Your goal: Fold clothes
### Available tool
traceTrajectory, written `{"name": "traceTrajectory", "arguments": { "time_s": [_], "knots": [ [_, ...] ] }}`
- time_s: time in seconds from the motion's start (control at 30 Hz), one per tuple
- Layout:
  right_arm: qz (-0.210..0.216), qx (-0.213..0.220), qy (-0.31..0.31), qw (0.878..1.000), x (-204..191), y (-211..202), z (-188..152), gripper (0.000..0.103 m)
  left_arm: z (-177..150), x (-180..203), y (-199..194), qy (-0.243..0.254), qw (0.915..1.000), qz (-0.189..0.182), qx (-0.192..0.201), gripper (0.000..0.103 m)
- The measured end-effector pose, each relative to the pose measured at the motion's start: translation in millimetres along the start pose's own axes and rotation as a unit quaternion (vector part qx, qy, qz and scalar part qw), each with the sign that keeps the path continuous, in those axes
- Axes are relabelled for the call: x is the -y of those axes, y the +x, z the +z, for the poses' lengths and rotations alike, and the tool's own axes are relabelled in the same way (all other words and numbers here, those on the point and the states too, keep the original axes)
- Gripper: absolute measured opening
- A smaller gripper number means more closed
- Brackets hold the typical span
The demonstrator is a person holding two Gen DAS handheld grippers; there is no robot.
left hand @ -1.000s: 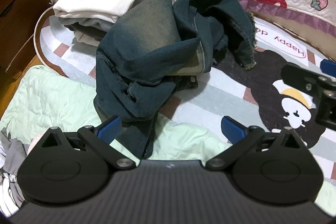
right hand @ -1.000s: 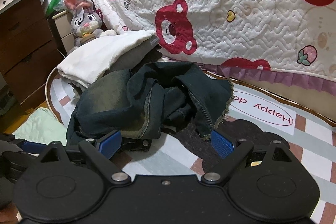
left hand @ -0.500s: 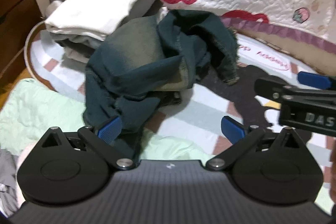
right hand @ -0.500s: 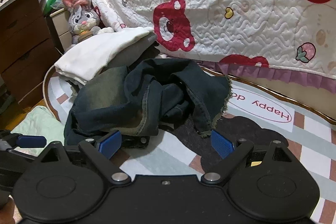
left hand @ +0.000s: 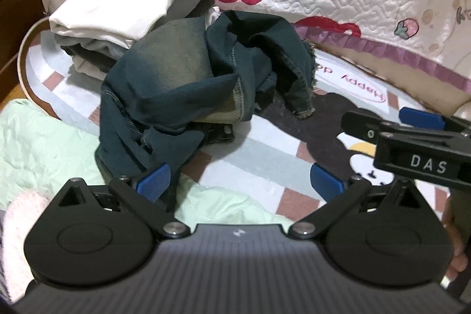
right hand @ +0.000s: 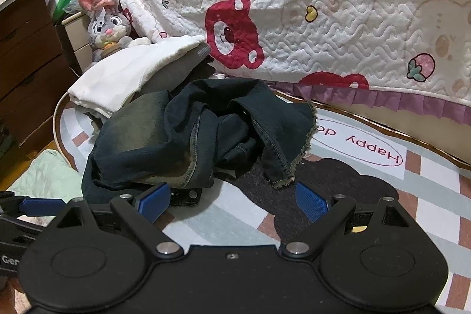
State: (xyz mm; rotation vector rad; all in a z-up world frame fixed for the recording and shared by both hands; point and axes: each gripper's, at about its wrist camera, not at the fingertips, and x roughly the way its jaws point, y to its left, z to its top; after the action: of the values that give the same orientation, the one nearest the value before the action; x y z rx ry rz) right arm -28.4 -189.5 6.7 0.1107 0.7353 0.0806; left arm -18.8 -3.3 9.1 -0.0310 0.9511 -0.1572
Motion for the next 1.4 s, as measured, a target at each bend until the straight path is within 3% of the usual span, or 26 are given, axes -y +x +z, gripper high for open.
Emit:
{"name": "traceTrajectory", "arguments": {
  "time_s": [0.5,0.8,0.9,1.0,1.03,1.17,1.23,1.3,1.4],
  "knots": [
    [-0.001,-0.004,-0.001,1.0,-0.7,1.6,-2.5,0.095,-2.3,-4.4,9.0,0.0,0.9995,0.011,-0.031,0.103],
    [0.003,0.0,0.002,1.0,0.1,3.8,-4.3,0.095,-1.2,-7.7,14.2,-0.007,0.9996,0.019,-0.022,0.103],
    [0.032,0.004,0.032,0.999,12.2,19.5,-12.5,0.096,0.6,-13.6,28.2,-0.015,0.9993,0.032,-0.012,0.103],
    [0.03,0.003,0.055,0.998,24.3,34.5,-17.4,0.095,6.0,-24.1,42.2,-0.013,0.9992,0.037,-0.007,0.103],
    [0.03,0.017,0.051,0.998,26.8,36.4,-16.8,0.094,9.3,-27.1,45.0,-0.008,0.9991,0.041,0.001,0.102],
    [0.051,0.034,0.034,0.998,38.0,46.8,3.6,0.07,31.3,-37.1,53.4,0.014,0.996,0.074,0.047,0.099],
    [0.061,0.023,0.026,0.997,41.8,54.6,20.8,0.065,47.4,-43.4,60.6,0.012,0.9962,0.072,0.047,0.091],
    [0.074,0.014,0.017,0.997,42.7,61.9,39.0,0.052,62.6,-50.6,68.4,0.007,0.9968,0.066,0.044,0.079],
    [0.083,-0.002,0.001,0.997,39.3,77.6,62.3,0.049,75.2,-65.7,79.3,-0.01,0.9968,0.062,0.048,0.073]
  ]
}}
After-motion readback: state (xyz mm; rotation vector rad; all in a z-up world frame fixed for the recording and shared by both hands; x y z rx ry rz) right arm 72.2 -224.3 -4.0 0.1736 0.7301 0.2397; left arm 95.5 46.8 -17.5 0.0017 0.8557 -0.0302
